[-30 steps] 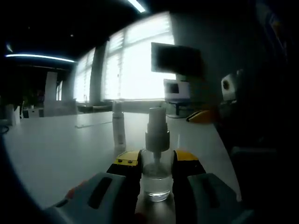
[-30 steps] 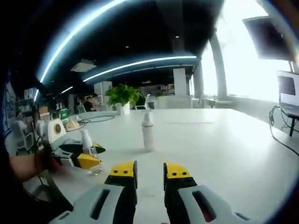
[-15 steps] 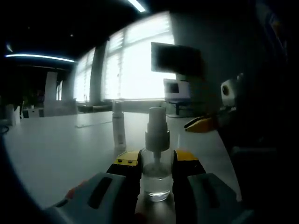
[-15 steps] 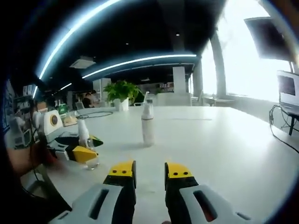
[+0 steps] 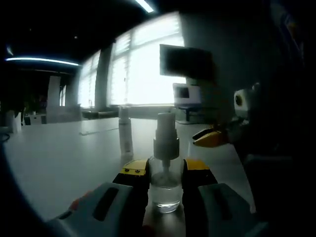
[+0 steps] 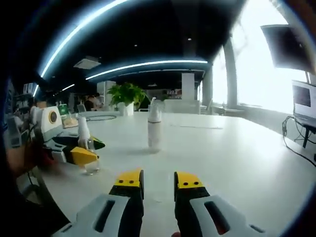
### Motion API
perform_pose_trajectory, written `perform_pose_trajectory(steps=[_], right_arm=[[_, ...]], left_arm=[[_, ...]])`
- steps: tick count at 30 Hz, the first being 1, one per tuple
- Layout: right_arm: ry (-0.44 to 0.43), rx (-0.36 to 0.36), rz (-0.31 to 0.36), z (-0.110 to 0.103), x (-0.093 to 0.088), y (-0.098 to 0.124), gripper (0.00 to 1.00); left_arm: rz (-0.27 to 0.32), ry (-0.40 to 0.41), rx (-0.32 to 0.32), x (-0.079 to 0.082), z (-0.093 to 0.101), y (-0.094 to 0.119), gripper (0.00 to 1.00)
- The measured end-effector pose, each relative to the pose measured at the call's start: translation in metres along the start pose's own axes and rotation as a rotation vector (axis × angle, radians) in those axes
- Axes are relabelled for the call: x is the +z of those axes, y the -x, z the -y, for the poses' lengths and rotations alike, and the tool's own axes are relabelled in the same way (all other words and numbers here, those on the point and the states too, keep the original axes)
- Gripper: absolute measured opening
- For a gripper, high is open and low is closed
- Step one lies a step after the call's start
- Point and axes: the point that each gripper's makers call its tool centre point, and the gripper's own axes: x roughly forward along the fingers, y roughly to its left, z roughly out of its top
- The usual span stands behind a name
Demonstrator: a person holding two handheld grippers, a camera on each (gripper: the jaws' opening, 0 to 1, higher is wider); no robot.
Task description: Clamp pump bottle remove cover press pump head put on cover
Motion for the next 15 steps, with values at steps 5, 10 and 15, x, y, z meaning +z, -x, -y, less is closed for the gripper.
perform_pose_trajectory(steps=[5,10,15], right_arm=[[0.001,0.001,-0.005,0.0008,-0.0063,-0.0010,0.18],[0.012,0.008,-0.002,-0.0016,-0.0066,-0.0031,0.17],[0.011,0.009,-0.010,-0.0018,-0.0103,-0.0059,0.17]], left_arm=[[-0.001,-0.001,0.001,-0.0002,-0.0003,0.0002,0.16],[-0.001,-0.002,0.000,-0.0001,0.0006,0.0002,0.16],[-0.001,-0.003,0.000,-0.0001,0.0009,0.0001,0.16]])
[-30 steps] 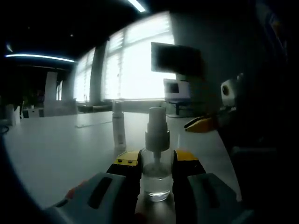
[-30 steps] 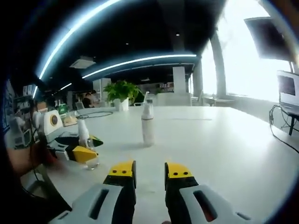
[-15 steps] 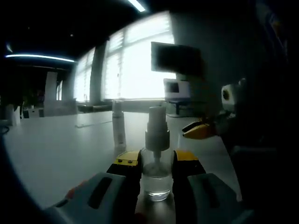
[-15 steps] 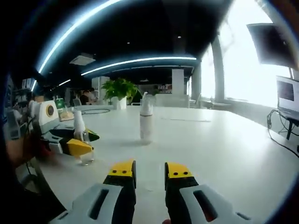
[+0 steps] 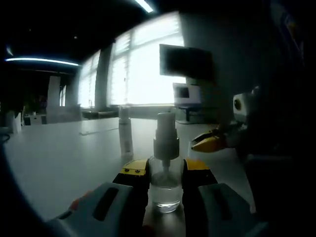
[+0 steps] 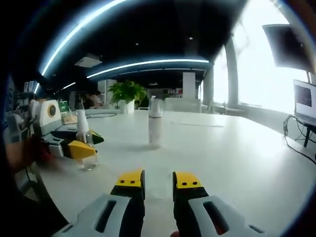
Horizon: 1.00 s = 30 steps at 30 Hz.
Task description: Clamp pump bottle remove cover press pump head put on cover
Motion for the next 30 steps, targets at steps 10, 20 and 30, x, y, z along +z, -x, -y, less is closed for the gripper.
perform_pose_trajectory(steps=[10,20,30], right_arm=[[-0.012,-0.006,0.001,0.0017,-0.0050,-0.0009,0.13],[-0.036,-0.007,0.011,0.0030,-0.0072,-0.0002,0.11],[-0.011,-0.008,0.023,0.0023,-0.0047,0.0026,0.10]], left_arm=[[0.000,0.000,0.000,0.0000,0.0003,-0.0002,0.16],[0.000,0.000,0.000,0.0003,0.0002,-0.0001,0.16],[-0.001,0.000,0.001,0.0002,-0.0001,0.0000,0.16]])
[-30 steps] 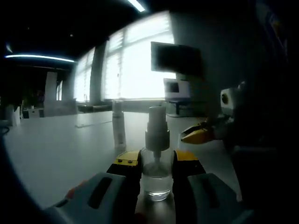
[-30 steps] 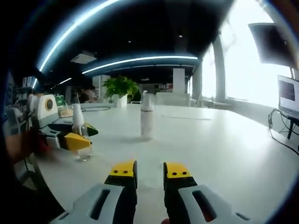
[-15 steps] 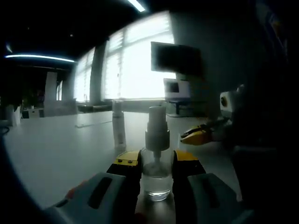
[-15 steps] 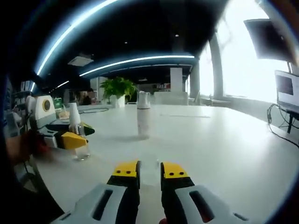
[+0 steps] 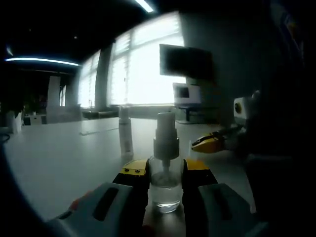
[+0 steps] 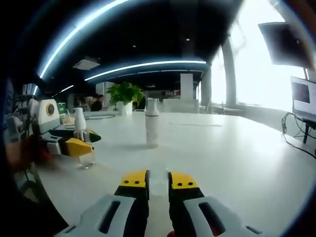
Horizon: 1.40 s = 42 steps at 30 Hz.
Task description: Clamp pump bottle remove cover press pump head put on cover
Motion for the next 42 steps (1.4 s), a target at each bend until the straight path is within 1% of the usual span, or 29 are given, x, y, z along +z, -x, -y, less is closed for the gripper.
perform_pose_trajectory(steps=[7,11,17,19,26,36,42], right_arm=[[-0.004,0.005,0.012,0.001,0.004,0.001,0.10],[-0.022,0.001,0.012,0.004,0.006,0.002,0.10],[-0.017,0.014,0.024,0.001,0.012,0.003,0.10],[-0.008,0.021,0.030,0.001,0.017,0.005,0.10],[-0.029,0.027,0.053,0.004,0.031,0.011,0.10],[-0.034,0.049,0.079,-0.002,0.046,0.015,0.10],[-0.039,0.061,0.096,-0.010,0.056,0.019,0.10]], left_arm=[[0.000,0.000,0.001,0.000,0.000,0.000,0.16],[0.000,0.000,0.000,0.000,0.000,0.000,0.16],[0.000,0.000,0.000,0.000,0.001,0.000,0.16],[0.000,0.000,0.000,0.000,0.000,0.000,0.16],[0.000,0.000,0.000,0.000,0.000,0.000,0.16],[0.001,-0.002,0.004,0.000,0.000,0.000,0.16],[0.000,-0.001,0.004,0.000,0.000,0.000,0.16]])
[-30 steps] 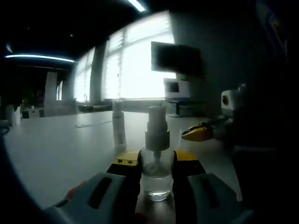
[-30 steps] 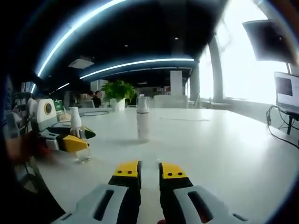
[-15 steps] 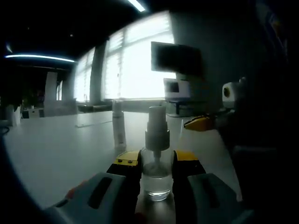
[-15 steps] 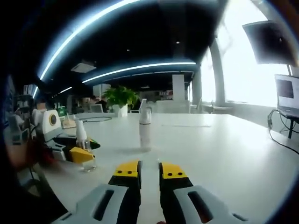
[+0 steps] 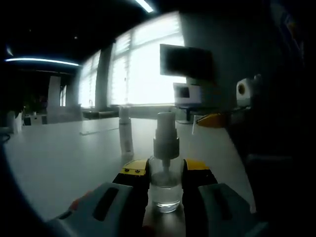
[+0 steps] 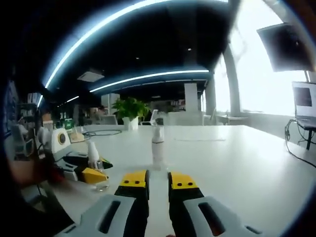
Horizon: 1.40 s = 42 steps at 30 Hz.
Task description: Clamp pump bottle remove cover press pump head put on cover
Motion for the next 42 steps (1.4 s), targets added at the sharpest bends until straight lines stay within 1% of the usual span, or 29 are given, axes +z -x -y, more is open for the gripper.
perform_pose_trajectory(steps=[8,23,32,34,42], right_arm=[[0.001,0.038,0.015,-0.016,0.012,0.000,0.10],[-0.005,0.081,0.062,-0.032,0.038,0.002,0.10],[0.031,0.151,0.078,-0.055,0.057,-0.008,0.10],[-0.009,0.177,0.080,-0.059,0.059,-0.010,0.10],[-0.004,0.183,0.081,-0.061,0.063,-0.014,0.09]], left_arm=[[0.000,0.000,0.000,0.000,0.000,0.000,0.16],[-0.001,-0.003,-0.001,0.000,0.001,0.000,0.16],[-0.001,-0.005,0.000,0.000,0.002,0.000,0.16],[-0.001,-0.005,0.000,0.000,0.001,0.000,0.16],[-0.001,-0.004,-0.001,0.000,0.001,0.000,0.16]])
